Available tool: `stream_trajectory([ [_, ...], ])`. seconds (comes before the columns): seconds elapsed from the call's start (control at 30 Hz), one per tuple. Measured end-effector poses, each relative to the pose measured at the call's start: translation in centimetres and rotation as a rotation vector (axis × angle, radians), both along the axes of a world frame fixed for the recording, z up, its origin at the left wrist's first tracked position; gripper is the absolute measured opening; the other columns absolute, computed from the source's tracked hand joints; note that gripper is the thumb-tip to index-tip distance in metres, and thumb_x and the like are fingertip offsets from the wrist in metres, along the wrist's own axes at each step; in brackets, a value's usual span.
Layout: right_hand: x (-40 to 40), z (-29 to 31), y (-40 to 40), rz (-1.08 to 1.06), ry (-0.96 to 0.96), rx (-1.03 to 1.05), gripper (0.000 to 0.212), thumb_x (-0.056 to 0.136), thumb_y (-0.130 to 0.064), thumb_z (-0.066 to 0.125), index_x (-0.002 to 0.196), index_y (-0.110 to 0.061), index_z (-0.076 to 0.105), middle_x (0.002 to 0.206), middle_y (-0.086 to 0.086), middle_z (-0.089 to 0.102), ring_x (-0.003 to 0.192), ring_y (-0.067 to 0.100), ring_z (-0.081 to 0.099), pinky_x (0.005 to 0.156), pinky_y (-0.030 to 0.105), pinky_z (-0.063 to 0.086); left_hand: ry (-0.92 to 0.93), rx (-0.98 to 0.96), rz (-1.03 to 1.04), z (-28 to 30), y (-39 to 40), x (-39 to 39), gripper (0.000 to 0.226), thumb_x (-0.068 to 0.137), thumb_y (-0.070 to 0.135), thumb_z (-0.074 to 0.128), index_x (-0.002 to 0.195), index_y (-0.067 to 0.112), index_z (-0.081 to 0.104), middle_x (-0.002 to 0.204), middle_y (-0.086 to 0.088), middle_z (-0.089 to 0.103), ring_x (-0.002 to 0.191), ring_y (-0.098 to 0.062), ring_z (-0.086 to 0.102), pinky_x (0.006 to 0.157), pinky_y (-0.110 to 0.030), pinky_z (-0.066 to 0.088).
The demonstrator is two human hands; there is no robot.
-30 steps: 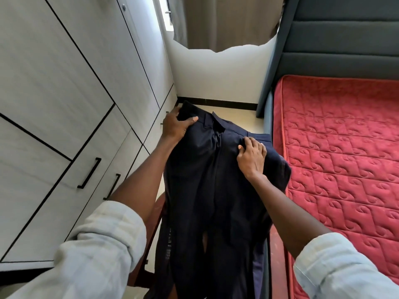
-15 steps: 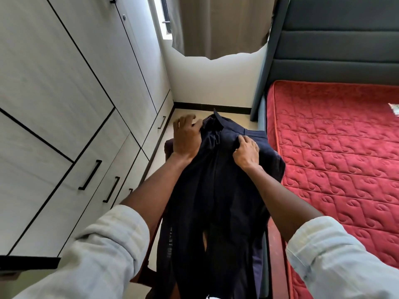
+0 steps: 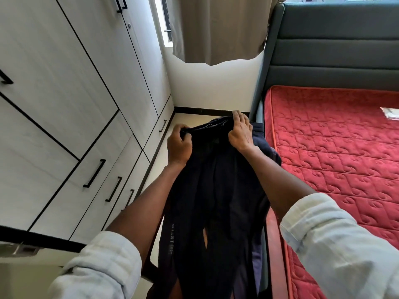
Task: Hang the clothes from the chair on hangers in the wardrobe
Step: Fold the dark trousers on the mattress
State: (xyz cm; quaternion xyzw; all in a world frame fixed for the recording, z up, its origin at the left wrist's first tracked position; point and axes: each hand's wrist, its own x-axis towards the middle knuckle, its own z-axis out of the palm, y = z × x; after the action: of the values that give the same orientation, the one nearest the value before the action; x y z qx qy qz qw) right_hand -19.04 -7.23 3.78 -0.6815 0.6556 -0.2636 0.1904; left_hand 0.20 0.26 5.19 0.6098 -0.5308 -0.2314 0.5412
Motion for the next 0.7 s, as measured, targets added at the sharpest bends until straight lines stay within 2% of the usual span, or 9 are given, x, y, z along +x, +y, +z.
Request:
stream_trajectory([
  [0.17,-0.4,1.2,1.5,0.094,0.300,0.004,0.076,0.081,-0.017,0.063,0.149,-0.019,0.028,0.135,0.011,0.048,0.125,0.035,0.035,0.103,0.049,0.028,0.175,-0.032,0.110,3.3,0.7,1.7,0.018,0.083,-0.004,0.048,0.076,0.010,0.058,0.061,0.004,0.051,0.048,0.000,0.044,0.048,-0.017,0.037],
  [0.27,-0.2,1.6,3.8,0.081,0.349,-0.063,0.042,0.084,-0.019,0.062,0.126,-0.022,0.058,0.125,0.010,0.047,0.116,0.035,0.037,0.097,0.046,0.031,0.213,-0.037,0.058,4.5,2.2,2.6,0.025,0.078,-0.004,0.046,0.066,0.016,0.056,0.053,0.009,0.046,0.044,-0.003,0.037,0.043,-0.021,0.030],
  [0.33,-0.1,2.1,5.3,0.112,0.329,-0.076,0.027,0.083,-0.019,0.064,0.110,-0.020,0.069,0.133,0.008,0.041,0.122,0.034,0.032,0.100,0.043,0.028,0.247,-0.024,-0.001,5.5,3.6,2.8,0.029,0.077,-0.007,0.044,0.063,0.016,0.055,0.047,0.014,0.042,0.042,-0.002,0.034,0.042,-0.020,0.026],
  [0.43,0.9,3.2,9.2,0.277,0.373,0.019,0.053,0.073,-0.030,0.077,0.124,-0.025,0.065,0.153,0.003,0.031,0.140,0.028,0.023,0.110,0.041,0.022,0.238,-0.013,-0.141,7.1,7.1,3.3,0.030,0.076,-0.011,0.042,0.063,0.011,0.056,0.048,0.014,0.045,0.044,-0.002,0.038,0.043,-0.017,0.030],
  [0.5,1.7,4.2,12.4,0.328,0.371,0.079,0.055,0.064,-0.032,0.078,0.118,-0.022,0.067,0.128,0.005,0.058,0.125,0.024,0.047,0.094,0.033,0.039,0.196,-0.038,-0.197,8.0,9.6,3.7,0.026,0.073,-0.009,0.042,0.062,0.010,0.056,0.053,0.007,0.047,0.047,-0.003,0.041,0.047,-0.016,0.033],
  [0.57,2.6,4.7,16.9,0.294,0.298,0.111,0.027,0.064,-0.024,0.076,0.089,-0.015,0.070,0.085,0.005,0.067,0.094,0.030,0.065,0.069,0.029,0.042,0.200,-0.069,-0.176,8.5,12.5,4.6,0.025,0.070,-0.006,0.042,0.060,0.012,0.055,0.052,0.006,0.046,0.047,-0.003,0.040,0.047,-0.017,0.033],
  [0.6,2.7,4.6,19.3,0.271,0.236,0.095,0.018,0.066,-0.020,0.074,0.082,-0.017,0.066,0.078,0.006,0.066,0.087,0.032,0.067,0.065,0.031,0.043,0.218,-0.083,-0.139,8.7,14.3,5.2,0.025,0.070,-0.006,0.043,0.059,0.013,0.054,0.052,0.006,0.045,0.047,-0.003,0.040,0.047,-0.017,0.033],
  [0.67,2.7,4.5,23.5,0.193,0.160,0.035,0.023,0.069,-0.019,0.071,0.089,-0.021,0.059,0.084,0.007,0.069,0.092,0.031,0.065,0.078,0.037,0.044,0.259,-0.120,-0.045,9.0,17.3,6.4,0.025,0.069,-0.003,0.043,0.058,0.017,0.054,0.053,0.005,0.045,0.047,-0.003,0.040,0.047,-0.018,0.033],
  [0.7,2.7,4.4,26.0,0.166,0.188,-0.004,0.028,0.072,-0.022,0.071,0.097,-0.021,0.060,0.090,0.006,0.068,0.099,0.030,0.061,0.087,0.039,0.038,0.274,-0.144,-0.006,9.1,19.4,7.2,0.024,0.067,-0.001,0.043,0.057,0.018,0.053,0.053,0.006,0.046,0.047,-0.002,0.041,0.048,-0.018,0.034],
])
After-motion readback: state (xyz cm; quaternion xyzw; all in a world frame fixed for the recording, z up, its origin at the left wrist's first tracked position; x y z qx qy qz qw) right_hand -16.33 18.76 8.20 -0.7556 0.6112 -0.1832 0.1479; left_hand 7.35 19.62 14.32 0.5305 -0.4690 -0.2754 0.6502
